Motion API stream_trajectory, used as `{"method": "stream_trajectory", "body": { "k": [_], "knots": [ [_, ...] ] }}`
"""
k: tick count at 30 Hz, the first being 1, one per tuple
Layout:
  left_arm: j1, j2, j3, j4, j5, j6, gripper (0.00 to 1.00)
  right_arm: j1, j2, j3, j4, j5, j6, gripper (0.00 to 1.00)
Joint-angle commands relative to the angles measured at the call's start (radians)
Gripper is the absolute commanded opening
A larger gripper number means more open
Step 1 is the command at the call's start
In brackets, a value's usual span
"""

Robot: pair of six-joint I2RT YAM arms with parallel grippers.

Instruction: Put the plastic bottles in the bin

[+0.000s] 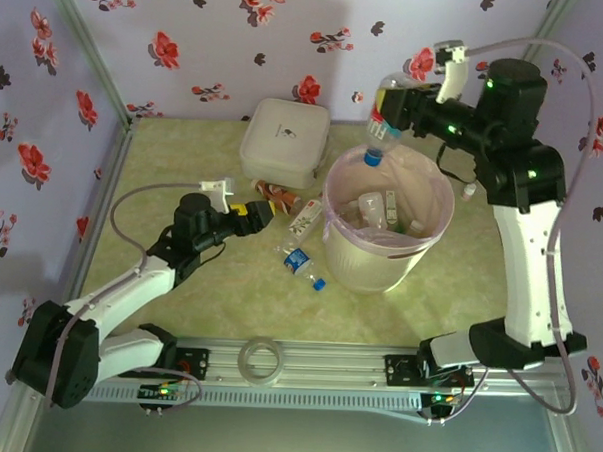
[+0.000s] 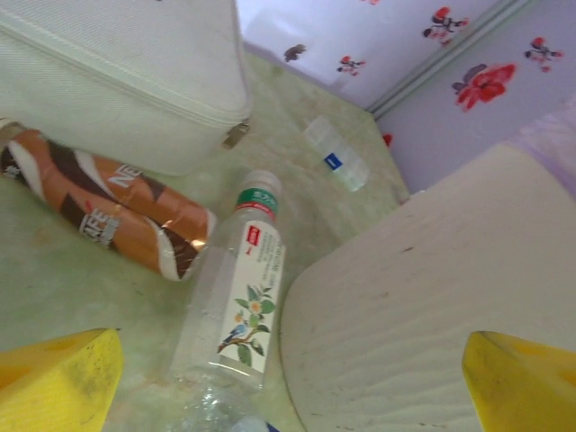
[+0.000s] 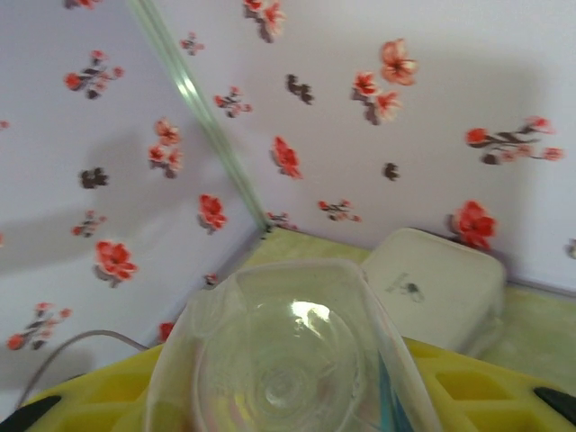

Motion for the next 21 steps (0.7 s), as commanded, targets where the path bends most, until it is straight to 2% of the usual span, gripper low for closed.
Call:
{"method": "stream_trajectory", "body": {
  "k": [1, 6, 15, 21],
  "knots": [
    [-0.005, 0.018, 0.042, -0.047, -0.063, -0.031, 0.97, -0.011, -0.034, -0.030, -0.141, 0.169, -0.084, 0.42],
    [-0.005, 0.054, 0.059, -0.151, -0.145, -0.151, 0.96, -0.011, -0.083, -0.081, -0.230, 0.330, -0.128, 0.41],
    [-0.007, 0.098, 0.035, -0.214, -0.190, -0.257, 0.96, -0.001, -0.076, -0.190, -0.312, 0.339, -0.157, 0.41],
    [-0.011, 0.081, 0.012, -0.238, -0.223, -0.294, 0.97, 0.072, -0.043, -0.295, -0.275, 0.373, -0.151, 0.40]
  ]
}}
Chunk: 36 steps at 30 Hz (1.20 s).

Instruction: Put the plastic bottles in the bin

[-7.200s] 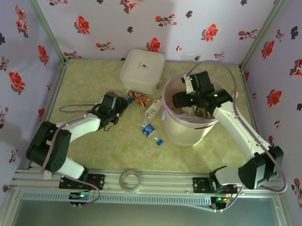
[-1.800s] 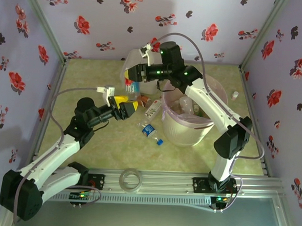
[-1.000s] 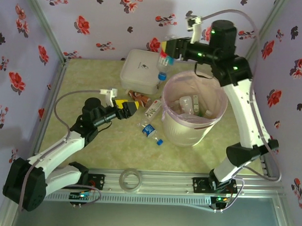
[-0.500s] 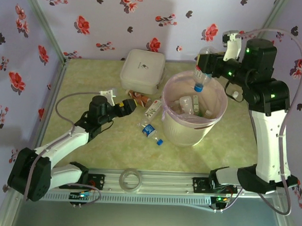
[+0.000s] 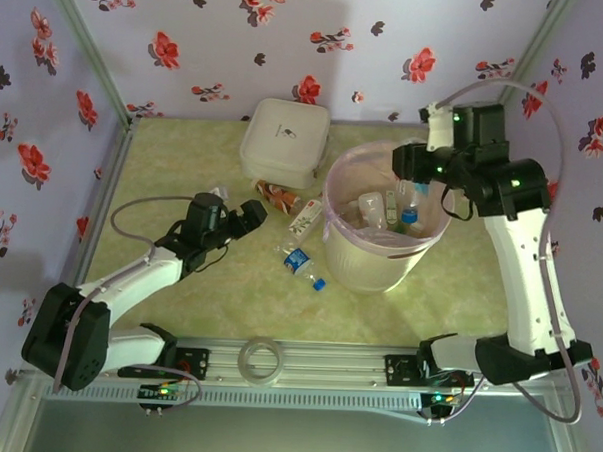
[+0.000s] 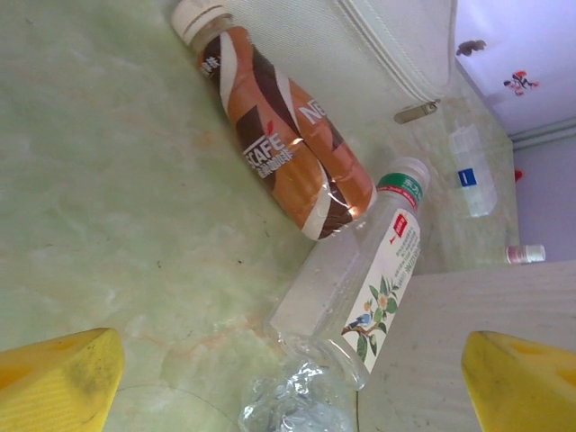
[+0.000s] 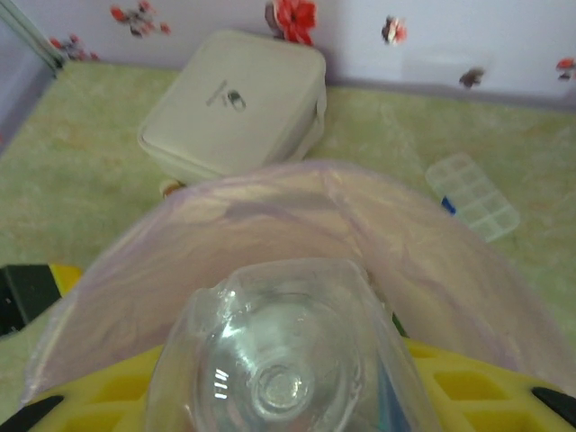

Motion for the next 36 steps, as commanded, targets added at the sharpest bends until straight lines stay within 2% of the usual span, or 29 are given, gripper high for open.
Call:
{"method": "stream_trajectory", "body": {
  "k": [1, 8, 20, 27, 33, 36],
  "knots": [
    [-0.011, -0.014, -0.025, -0.027, -0.044, -0.047, 0.97, 0.053, 0.033, -0.040, 0.012, 0.044, -0.014, 0.41],
    [-0.029, -0.010, -0.035, -0.025, -0.055, -0.054, 0.97, 0.102, 0.099, -0.164, 0.090, 0.006, 0.019, 0.41],
    [-0.051, 0.027, -0.019, -0.013, -0.056, -0.055, 0.97, 0.105, 0.156, -0.327, 0.237, -0.047, 0.067, 0.44],
    [-0.063, 0.019, -0.020, -0.018, -0.056, -0.071, 0.97, 0.101, 0.163, -0.384, 0.304, -0.026, 0.088, 0.56],
    [-0.095, -0.002, -0.027, -0.047, -0.062, -0.115, 0.99, 0.100, 0.140, -0.350, 0.290, -0.018, 0.085, 0.64],
    [-0.121, -0.016, -0.032, -0.084, -0.101, -0.156, 1.00, 0.100, 0.120, -0.323, 0.267, -0.006, 0.074, 0.66]
  ]
}}
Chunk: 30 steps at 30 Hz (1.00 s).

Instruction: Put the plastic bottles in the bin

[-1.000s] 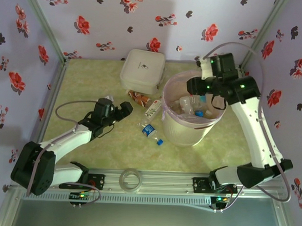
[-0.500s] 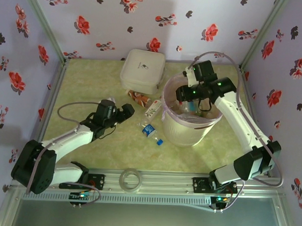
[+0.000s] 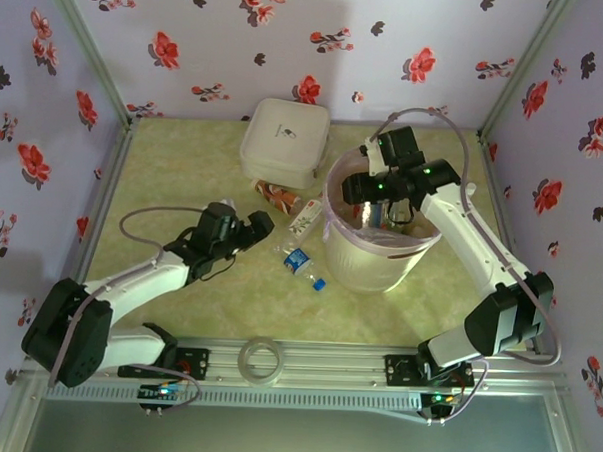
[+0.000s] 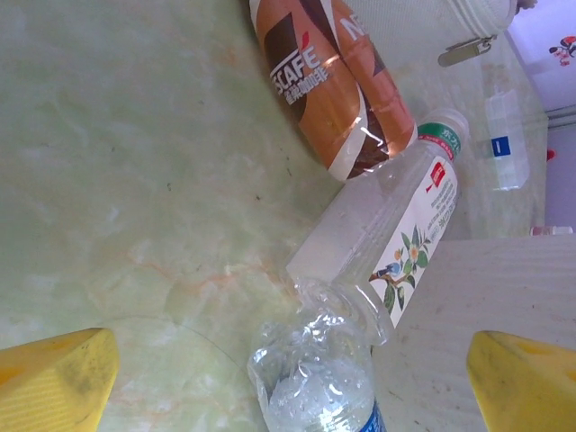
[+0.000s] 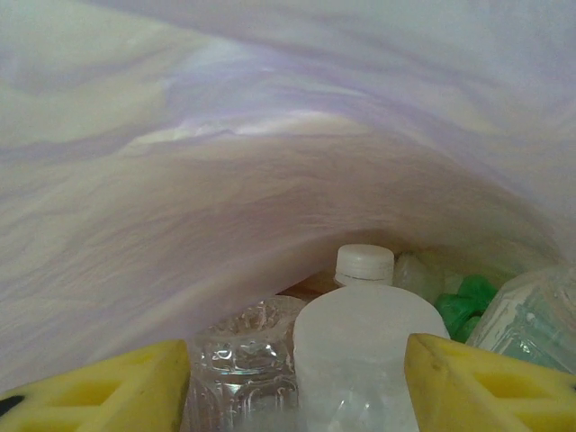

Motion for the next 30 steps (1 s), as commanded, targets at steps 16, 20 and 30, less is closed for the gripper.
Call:
{"method": "stream_trajectory", "body": {
  "k": [16, 20, 30],
  "knots": [
    [-0.301, 0.003, 0.095, -0.278, -0.182, -0.481, 0.95, -0.055, -0.195, 0.128, -0.170, 0.138, -0.078, 0.84],
    [-0.365, 0.037, 0.102, -0.208, -0.181, -0.554, 0.93, -0.081, -0.240, 0.115, -0.163, 0.148, -0.075, 0.85],
    [-0.461, 0.249, 0.194, -0.144, -0.195, -0.680, 0.92, -0.093, -0.293, 0.075, -0.127, 0.138, -0.061, 0.85]
  ]
}}
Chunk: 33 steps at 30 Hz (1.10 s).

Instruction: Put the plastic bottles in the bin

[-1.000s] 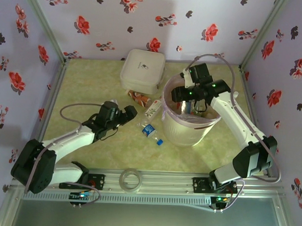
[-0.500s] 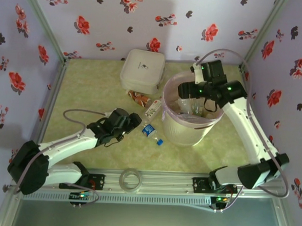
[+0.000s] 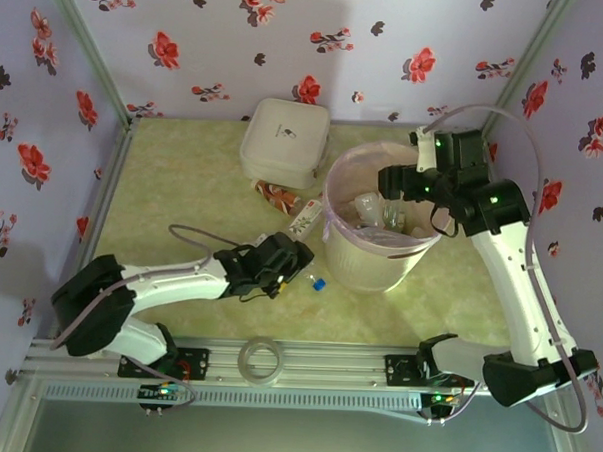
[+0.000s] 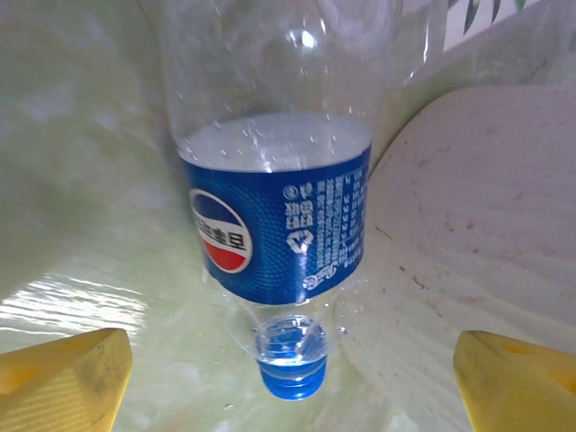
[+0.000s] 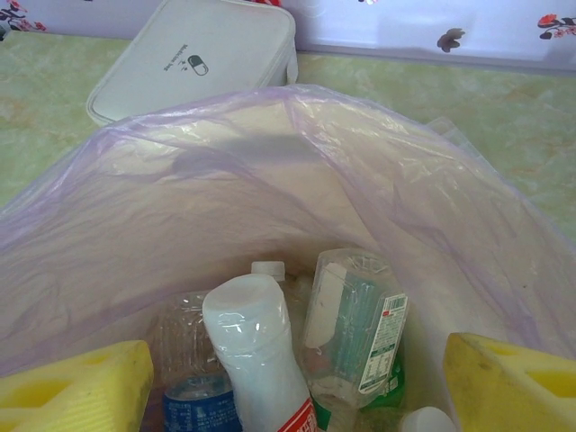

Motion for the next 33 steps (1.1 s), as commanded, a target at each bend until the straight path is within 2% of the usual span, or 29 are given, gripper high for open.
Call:
{"method": "stream_trajectory", "body": {
  "k": [1, 6, 21, 33],
  "knots": [
    [-0.023, 0.066, 0.022, 0.053, -0.035, -0.101, 0.91, -0.008, -0.024, -0.023, 0.017, 0.019, -0.005, 0.85],
    [-0.045, 0.148, 0.046, 0.109, -0.023, -0.146, 0.90, -0.012, -0.040, -0.030, 0.008, 0.036, -0.012, 0.85],
    [-0.041, 0.239, 0.025, 0.170, -0.062, -0.201, 0.87, -0.020, -0.045, -0.061, 0.019, 0.036, -0.018, 0.85],
    [-0.034, 0.246, 0.002, 0.190, -0.075, -0.216, 0.70, -0.023, -0.045, -0.070, 0.022, 0.035, -0.019, 0.85]
  ]
}}
